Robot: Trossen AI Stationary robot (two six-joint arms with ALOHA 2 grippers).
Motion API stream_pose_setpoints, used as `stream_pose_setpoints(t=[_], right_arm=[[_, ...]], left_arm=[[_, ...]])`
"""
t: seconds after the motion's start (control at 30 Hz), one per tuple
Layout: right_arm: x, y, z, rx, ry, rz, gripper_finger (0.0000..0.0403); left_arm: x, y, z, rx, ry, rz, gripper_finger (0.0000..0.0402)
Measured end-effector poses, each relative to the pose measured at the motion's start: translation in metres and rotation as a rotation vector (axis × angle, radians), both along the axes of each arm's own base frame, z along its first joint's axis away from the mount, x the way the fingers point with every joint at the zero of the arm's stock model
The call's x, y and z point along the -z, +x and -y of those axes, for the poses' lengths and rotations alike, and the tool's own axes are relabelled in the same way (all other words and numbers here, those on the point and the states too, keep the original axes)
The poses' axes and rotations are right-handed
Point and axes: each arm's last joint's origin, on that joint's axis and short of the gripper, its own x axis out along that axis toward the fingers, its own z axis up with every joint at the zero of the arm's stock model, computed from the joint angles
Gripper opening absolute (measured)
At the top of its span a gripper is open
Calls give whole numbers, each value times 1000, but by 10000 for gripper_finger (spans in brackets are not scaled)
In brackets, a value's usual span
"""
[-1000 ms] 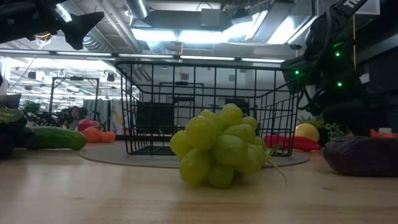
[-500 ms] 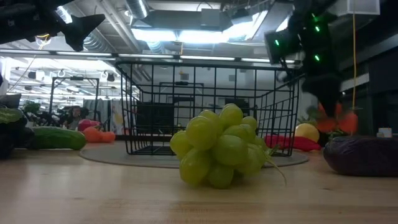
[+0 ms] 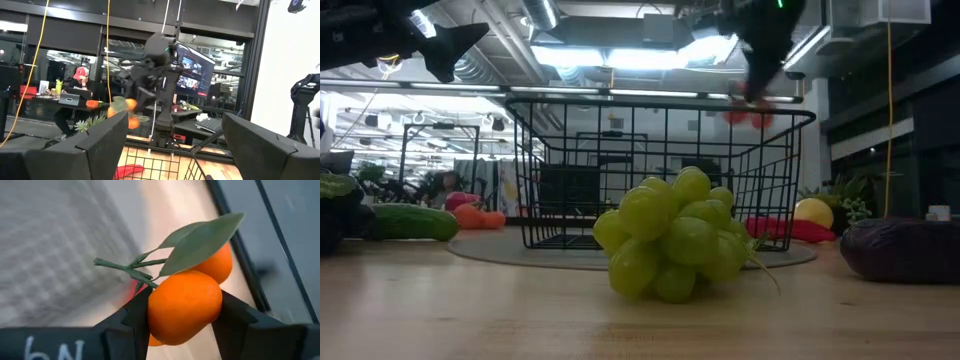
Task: Build produce basket
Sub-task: Put the orange tangerine into the wire basket
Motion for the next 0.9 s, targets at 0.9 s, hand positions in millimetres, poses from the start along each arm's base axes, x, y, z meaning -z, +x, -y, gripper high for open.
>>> stream_pose_setpoints(t=[0.9], right_arm=[[29,51,-60,-539,216,540,183]], left_arm=[[0,0,0,-1,0,-1,315]])
